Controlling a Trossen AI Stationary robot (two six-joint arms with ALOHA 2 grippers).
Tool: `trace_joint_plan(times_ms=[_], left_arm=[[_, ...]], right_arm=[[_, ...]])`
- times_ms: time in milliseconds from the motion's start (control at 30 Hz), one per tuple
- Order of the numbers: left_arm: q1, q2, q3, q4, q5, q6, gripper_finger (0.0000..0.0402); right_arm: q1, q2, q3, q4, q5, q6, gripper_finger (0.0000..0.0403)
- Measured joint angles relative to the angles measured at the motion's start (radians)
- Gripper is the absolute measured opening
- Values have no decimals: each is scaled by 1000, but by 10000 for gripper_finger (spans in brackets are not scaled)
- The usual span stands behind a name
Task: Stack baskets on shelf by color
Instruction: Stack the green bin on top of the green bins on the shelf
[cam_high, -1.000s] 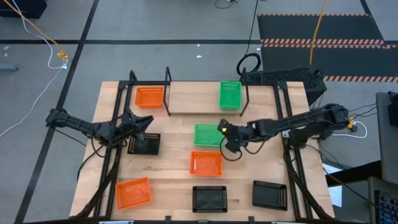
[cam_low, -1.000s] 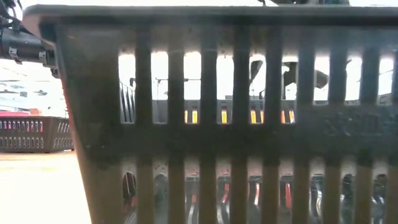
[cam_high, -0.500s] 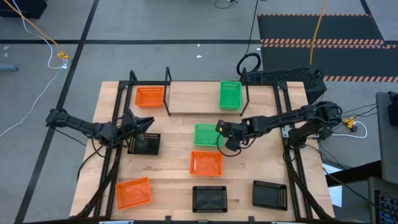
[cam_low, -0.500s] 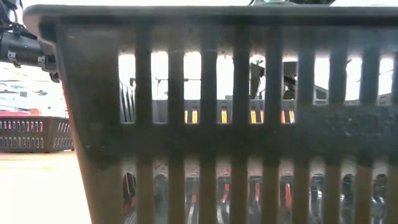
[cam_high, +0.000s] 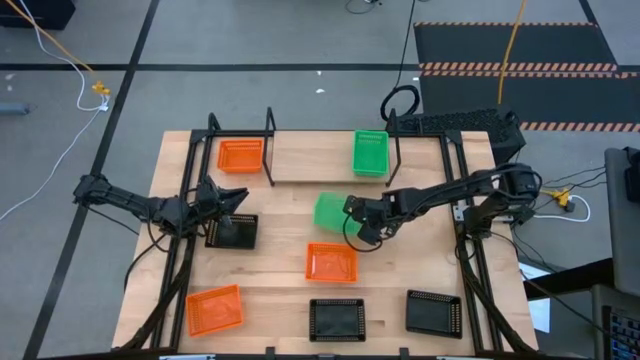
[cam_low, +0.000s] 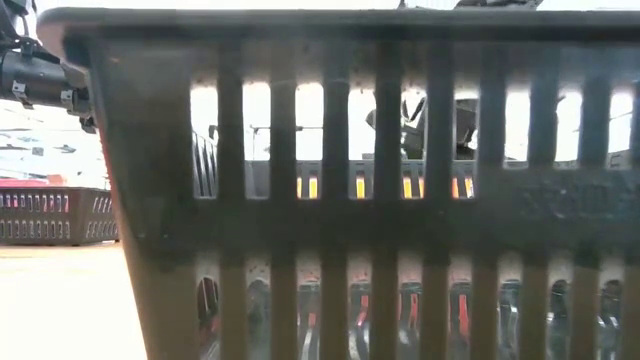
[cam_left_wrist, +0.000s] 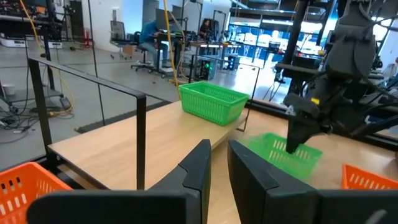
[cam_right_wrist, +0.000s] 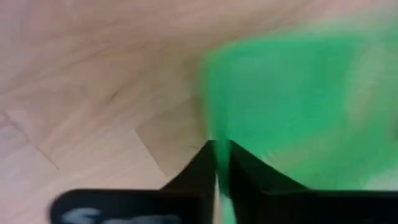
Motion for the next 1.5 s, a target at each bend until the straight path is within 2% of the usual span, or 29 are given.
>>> trace_joint_plan(times_ms=[167,267,333,400,467,500,633,733,800,933,1067,1233,1500], left_arm=[[0,0,0,0,0,4,56],[0,0,0,1,0,4,56],[0,0,0,3,-1,4,56],[0,0,0,4,-8,3,56],[0,0,0,3,-17,3,56],[0,0,0,3,-24,3,56],[0,0,0,3,-80,3,56],[0,0,0,10,-118,5,56],[0,0,0,10,-122,15,56],[0,0,0,7,-122,27,56],[0,0,0,-6,-113,22,56],[0,0,0,-38,-103,-14,56],[0,0,0,-35,-103,-27,56]], right_arm=[[13,-112,36,12,-66,57,7],[14,-200,88,40,-95,153,5],[14,-257,117,127,-8,315,4],[-1,-294,167,156,196,456,3],[-35,-304,247,36,338,526,3],[-55,-298,300,-58,356,567,3],[-141,-182,567,-370,298,769,2],[-206,-73,722,-535,264,809,2],[-245,-8,770,-619,257,830,1],[-306,81,755,-701,167,879,1],[-330,126,719,-748,140,895,1],[-349,128,692,-763,129,894,1],[-373,125,680,-793,28,895,0]])
